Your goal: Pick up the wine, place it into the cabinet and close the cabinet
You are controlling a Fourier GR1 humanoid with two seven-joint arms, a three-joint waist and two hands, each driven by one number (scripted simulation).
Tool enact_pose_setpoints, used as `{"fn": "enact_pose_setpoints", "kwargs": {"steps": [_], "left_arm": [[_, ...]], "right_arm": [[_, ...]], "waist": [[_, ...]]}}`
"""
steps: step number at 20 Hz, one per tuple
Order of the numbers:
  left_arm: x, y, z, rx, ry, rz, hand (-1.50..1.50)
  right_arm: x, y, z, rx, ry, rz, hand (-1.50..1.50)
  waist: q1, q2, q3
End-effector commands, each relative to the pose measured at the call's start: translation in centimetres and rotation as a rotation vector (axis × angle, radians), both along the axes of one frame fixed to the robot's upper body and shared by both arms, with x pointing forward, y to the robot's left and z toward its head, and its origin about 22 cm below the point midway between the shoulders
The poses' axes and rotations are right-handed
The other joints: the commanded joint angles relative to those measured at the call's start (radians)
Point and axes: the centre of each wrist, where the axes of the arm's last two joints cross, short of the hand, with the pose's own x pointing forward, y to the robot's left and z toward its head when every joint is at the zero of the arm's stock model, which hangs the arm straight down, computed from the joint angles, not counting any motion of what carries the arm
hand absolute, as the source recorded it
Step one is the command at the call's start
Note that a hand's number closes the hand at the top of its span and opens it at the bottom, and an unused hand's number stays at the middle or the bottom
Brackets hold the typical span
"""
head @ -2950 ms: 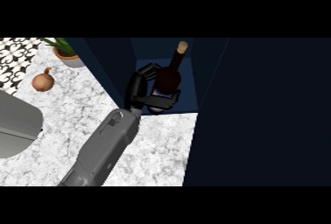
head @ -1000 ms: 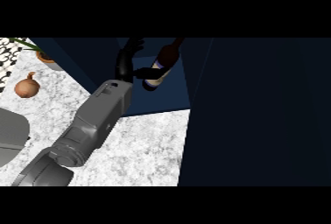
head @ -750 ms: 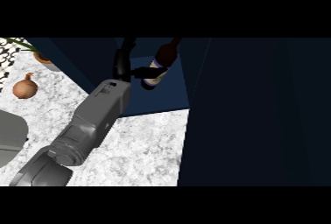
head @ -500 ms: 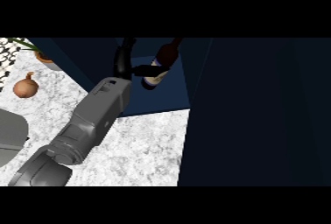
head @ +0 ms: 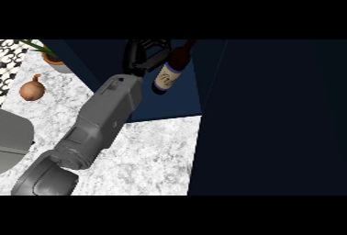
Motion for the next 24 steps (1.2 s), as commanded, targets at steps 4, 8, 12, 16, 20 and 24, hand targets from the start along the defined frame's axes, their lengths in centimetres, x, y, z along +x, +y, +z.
{"fn": "enact_pose_setpoints", "kwargs": {"steps": [4,8,12,16,20,24], "left_arm": [[-0.5,-3.0,0.4,-0.073,-0.023,-0.135,-1.5],[-0.2,-3.1,1.1,-0.096,0.01,-0.17,-1.5],[-0.3,-3.6,1.4,-0.099,-0.017,-0.174,-1.5],[-0.7,-3.3,0.6,-0.112,0.006,-0.187,-1.5],[-1.5,-2.9,-0.7,-0.171,0.01,-0.233,-1.5],[-2.8,-2.4,-2.7,-0.21,0.011,-0.271,-1.5]], "right_arm": [[-1.9,-0.7,3.6,0.098,0.017,0.014,-1.5],[-2.6,-0.8,3.0,0.088,0.047,-0.004,-1.5],[-2.7,-1.2,4.6,0.079,0.025,0.001,-1.5],[-2.8,-1.2,4.2,0.07,0.038,-0.021,-1.5],[-3.3,-1.3,3.4,0.073,0.058,-0.044,-1.5],[-3.2,-1.5,4.3,0.075,0.048,-0.05,-1.5]], "waist": [[0.039,-0.01,0.001],[0.056,-0.025,0.002],[0.064,-0.028,0.001],[0.073,-0.032,0.002],[0.067,-0.042,0.003],[0.073,-0.041,0.002]]}}
